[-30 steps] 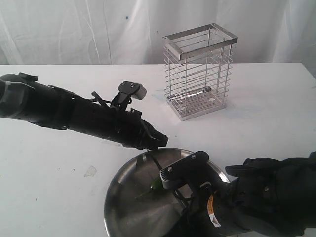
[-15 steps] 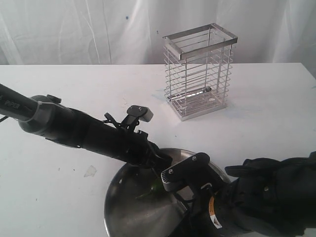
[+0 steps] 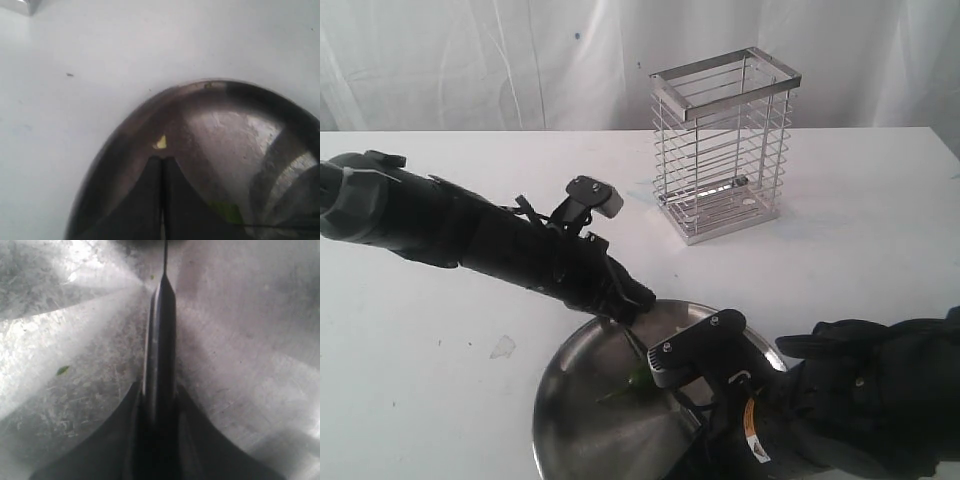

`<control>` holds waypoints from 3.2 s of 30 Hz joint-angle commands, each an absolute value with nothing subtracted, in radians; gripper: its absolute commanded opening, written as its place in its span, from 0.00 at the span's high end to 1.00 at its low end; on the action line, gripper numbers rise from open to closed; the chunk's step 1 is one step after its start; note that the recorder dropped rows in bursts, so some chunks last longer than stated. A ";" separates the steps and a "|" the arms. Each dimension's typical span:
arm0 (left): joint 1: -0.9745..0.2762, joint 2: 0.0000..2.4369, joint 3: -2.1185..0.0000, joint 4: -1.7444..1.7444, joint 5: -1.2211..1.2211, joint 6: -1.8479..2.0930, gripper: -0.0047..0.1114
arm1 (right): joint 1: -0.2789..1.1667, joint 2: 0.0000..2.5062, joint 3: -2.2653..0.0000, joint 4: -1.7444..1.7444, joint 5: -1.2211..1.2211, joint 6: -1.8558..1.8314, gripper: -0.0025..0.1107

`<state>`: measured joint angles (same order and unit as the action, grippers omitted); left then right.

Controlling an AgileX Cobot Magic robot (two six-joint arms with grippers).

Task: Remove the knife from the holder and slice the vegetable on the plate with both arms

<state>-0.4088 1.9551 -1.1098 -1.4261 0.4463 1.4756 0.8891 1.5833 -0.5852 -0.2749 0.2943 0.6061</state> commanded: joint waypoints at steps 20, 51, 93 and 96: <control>-0.381 1.872 -1.101 -1.137 0.578 1.269 0.96 | 0.886 1.583 -0.598 -0.261 0.423 0.580 0.98; -0.560 1.942 -0.985 -1.334 0.419 1.313 0.58 | 0.886 1.583 -0.628 -0.246 0.488 0.529 0.98; -0.560 1.944 -0.989 -1.479 0.391 1.296 0.62 | 0.886 1.583 -0.722 -0.048 0.820 0.209 0.98; -0.560 1.944 -0.989 -1.479 0.389 1.293 0.62 | 0.886 1.583 -0.722 -0.035 0.838 0.197 0.98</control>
<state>-0.5561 1.9413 -0.9878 -1.4294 0.4049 1.3069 0.8792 1.5854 -0.7183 -0.0852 0.8102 0.2779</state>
